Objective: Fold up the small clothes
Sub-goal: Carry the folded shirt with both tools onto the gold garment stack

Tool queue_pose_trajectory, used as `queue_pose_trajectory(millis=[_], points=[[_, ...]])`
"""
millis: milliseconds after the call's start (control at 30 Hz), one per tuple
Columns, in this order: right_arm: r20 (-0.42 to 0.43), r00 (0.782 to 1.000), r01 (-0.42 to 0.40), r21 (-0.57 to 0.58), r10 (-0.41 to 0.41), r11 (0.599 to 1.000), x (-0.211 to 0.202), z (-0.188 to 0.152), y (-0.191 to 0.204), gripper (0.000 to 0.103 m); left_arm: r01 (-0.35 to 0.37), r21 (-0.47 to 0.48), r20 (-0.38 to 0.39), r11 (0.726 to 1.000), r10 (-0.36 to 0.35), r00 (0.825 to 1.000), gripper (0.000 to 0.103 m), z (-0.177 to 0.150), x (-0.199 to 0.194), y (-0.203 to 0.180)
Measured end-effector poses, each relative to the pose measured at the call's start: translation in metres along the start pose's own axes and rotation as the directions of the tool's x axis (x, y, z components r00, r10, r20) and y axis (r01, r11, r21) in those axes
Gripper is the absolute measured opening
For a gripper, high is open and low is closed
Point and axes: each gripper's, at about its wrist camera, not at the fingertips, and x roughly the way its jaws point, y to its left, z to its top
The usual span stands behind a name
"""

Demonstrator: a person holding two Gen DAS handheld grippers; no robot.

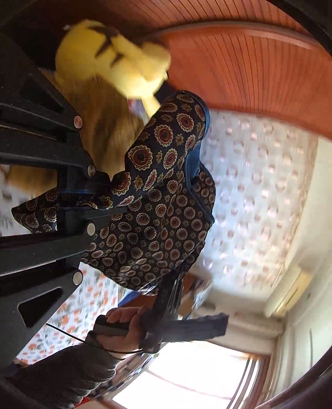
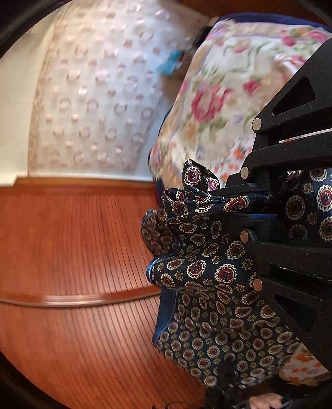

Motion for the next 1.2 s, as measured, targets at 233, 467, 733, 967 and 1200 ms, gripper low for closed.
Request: queue_pose_trajectory(millis=[233, 467, 733, 967, 1200], points=[[-0.090, 0.996, -0.024, -0.001, 0.023, 1.000, 0.110, 0.013, -0.014, 0.010, -0.104, -0.070, -0.041, 0.992, 0.101, 0.994, 0.007, -0.027, 0.021, 0.042], [-0.080, 0.991, 0.109, 0.037, -0.106, 0.993, 0.131, 0.019, -0.024, 0.027, -0.166, -0.115, -0.085, 0.980, 0.156, 0.984, 0.007, -0.054, 0.025, 0.052], [-0.034, 0.998, 0.049, 0.029, -0.048, 0.998, 0.073, -0.009, 0.017, 0.028, -0.247, -0.062, -0.055, 0.967, 0.244, 0.968, 0.030, -0.051, 0.004, 0.040], [0.001, 0.999, 0.044, 0.072, -0.045, 0.996, -0.039, -0.039, 0.036, 0.034, -0.285, 0.001, -0.011, 0.958, 0.285, 0.958, 0.048, -0.051, -0.028, 0.025], [0.037, 0.995, 0.089, 0.110, -0.094, 0.990, -0.136, -0.083, 0.047, 0.036, -0.233, 0.067, 0.031, 0.970, 0.231, 0.972, 0.078, -0.049, -0.050, -0.018]])
